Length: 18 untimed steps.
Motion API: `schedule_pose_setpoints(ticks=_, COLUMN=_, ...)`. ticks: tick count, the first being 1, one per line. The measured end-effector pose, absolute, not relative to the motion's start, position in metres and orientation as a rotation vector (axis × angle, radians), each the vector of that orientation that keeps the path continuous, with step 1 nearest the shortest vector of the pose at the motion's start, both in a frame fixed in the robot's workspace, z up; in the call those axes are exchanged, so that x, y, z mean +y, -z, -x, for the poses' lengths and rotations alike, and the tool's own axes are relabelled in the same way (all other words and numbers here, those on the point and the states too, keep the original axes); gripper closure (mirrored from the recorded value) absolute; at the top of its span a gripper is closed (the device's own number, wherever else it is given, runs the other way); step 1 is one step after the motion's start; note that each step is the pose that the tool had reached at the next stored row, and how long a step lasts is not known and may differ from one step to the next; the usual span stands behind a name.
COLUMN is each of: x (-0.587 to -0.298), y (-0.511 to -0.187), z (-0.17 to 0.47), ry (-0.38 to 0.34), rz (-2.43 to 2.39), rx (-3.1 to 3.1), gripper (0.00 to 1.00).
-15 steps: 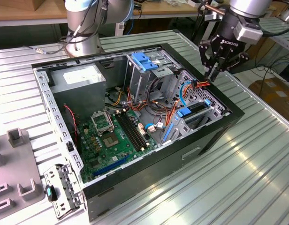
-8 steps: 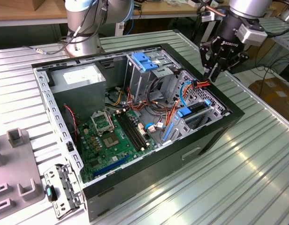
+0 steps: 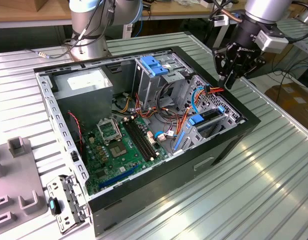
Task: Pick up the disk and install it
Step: 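Insert the first disk wire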
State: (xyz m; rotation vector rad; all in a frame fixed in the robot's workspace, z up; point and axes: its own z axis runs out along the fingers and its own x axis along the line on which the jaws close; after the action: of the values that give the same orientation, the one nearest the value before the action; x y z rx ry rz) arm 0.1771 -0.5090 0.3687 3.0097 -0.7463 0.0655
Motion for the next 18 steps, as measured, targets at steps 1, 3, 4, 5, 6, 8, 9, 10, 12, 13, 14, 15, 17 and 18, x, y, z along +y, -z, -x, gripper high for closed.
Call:
schedule_pose_setpoints(ticks=1, x=-0.5095, y=-0.3682, z=-0.177, ry=-0.069, rz=-3.014, rx=-0.732, gripper=0.7)
schedule_pose_setpoints(ticks=3, x=-0.5103, y=-0.3672, z=-0.1754, ry=-0.074, rz=-3.018, rx=-0.722, gripper=0.7)
schedule_pose_setpoints(ticks=4, x=-0.5105, y=-0.3659, z=-0.1731, ry=-0.079, rz=-3.021, rx=-0.719, gripper=0.7)
schedule_pose_setpoints(ticks=5, x=-0.5106, y=-0.3656, z=-0.1721, ry=-0.084, rz=-3.023, rx=-0.718, gripper=0.7)
schedule_pose_setpoints(ticks=6, x=-0.5106, y=-0.3656, z=-0.1721, ry=-0.087, rz=-3.023, rx=-0.717, gripper=0.7)
schedule_pose_setpoints(ticks=8, x=-0.5105, y=-0.3656, z=-0.172, ry=-0.088, rz=-3.023, rx=-0.717, gripper=0.7)
schedule_pose_setpoints(ticks=9, x=-0.5105, y=-0.3656, z=-0.172, ry=-0.088, rz=-3.023, rx=-0.717, gripper=0.7)
schedule_pose_setpoints(ticks=10, x=-0.5106, y=-0.3656, z=-0.172, ry=-0.088, rz=-3.023, rx=-0.717, gripper=0.71)
schedule_pose_setpoints(ticks=12, x=-0.5105, y=-0.3673, z=-0.172, ry=-0.088, rz=-3.023, rx=-0.717, gripper=0.83)
schedule_pose_setpoints(ticks=13, x=-0.5105, y=-0.3701, z=-0.172, ry=-0.088, rz=-3.022, rx=-0.717, gripper=0.83)
schedule_pose_setpoints(ticks=14, x=-0.5106, y=-0.3706, z=-0.172, ry=-0.088, rz=-3.021, rx=-0.717, gripper=0.83)
schedule_pose_setpoints(ticks=15, x=-0.5106, y=-0.3705, z=-0.172, ry=-0.088, rz=-3.021, rx=-0.717, gripper=0.83)
schedule_pose_setpoints(ticks=17, x=-0.5106, y=-0.3706, z=-0.1721, ry=-0.088, rz=-3.021, rx=-0.717, gripper=0.83)
schedule_pose_setpoints(ticks=18, x=-0.5105, y=-0.3708, z=-0.1717, ry=-0.088, rz=-3.021, rx=-0.717, gripper=0.83)
